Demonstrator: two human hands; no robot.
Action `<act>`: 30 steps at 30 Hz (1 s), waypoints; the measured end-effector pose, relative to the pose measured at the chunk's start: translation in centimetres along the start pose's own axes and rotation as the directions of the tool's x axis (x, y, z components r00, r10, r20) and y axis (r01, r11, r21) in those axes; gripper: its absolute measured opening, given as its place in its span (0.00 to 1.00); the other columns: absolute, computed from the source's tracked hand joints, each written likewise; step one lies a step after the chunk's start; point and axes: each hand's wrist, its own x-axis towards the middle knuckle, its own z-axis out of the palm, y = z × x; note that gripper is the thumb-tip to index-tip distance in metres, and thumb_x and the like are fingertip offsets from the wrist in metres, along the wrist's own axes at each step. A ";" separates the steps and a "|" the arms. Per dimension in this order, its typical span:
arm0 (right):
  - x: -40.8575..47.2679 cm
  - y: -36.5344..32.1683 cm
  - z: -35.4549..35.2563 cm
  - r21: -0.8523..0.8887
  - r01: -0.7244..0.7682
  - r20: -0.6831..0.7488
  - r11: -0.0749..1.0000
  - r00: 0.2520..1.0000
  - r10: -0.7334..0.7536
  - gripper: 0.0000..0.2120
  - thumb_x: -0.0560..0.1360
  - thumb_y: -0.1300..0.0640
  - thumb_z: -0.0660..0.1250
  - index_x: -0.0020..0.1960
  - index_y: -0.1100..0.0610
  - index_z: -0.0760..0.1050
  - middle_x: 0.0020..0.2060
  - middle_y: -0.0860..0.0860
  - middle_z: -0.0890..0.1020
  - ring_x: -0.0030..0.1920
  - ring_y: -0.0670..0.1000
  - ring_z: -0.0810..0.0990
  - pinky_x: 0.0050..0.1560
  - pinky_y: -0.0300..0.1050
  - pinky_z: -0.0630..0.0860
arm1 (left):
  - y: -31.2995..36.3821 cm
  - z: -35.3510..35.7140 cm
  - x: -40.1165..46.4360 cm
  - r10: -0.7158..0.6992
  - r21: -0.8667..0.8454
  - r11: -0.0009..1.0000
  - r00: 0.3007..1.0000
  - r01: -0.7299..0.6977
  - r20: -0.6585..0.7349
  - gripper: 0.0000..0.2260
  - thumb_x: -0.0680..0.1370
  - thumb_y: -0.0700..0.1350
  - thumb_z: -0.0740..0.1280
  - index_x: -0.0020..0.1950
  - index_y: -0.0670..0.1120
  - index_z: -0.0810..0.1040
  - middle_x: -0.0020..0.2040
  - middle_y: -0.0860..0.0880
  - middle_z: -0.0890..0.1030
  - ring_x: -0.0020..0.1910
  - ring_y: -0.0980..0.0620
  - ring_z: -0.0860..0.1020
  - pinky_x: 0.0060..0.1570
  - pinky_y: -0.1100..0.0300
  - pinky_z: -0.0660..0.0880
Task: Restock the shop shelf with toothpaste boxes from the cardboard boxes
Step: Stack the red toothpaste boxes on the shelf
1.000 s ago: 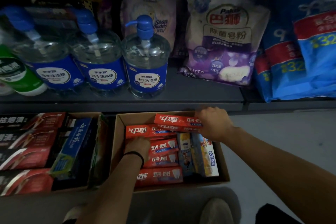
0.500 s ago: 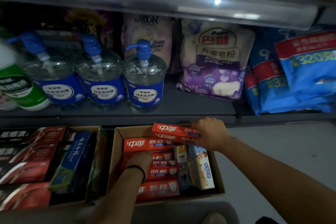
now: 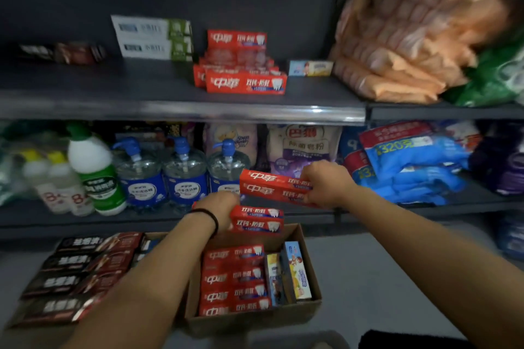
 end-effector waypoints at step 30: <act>16.9 -2.8 -16.8 0.036 0.110 -0.211 0.993 0.972 -0.100 0.20 0.70 0.53 0.73 0.61 0.52 0.75 0.57 0.52 0.79 0.56 0.54 0.78 0.55 0.50 0.76 | -8.1 -22.0 0.5 0.058 0.033 0.998 0.959 -0.051 -0.279 0.16 0.71 0.45 0.73 0.57 0.53 0.74 0.56 0.52 0.77 0.55 0.51 0.76 0.52 0.57 0.72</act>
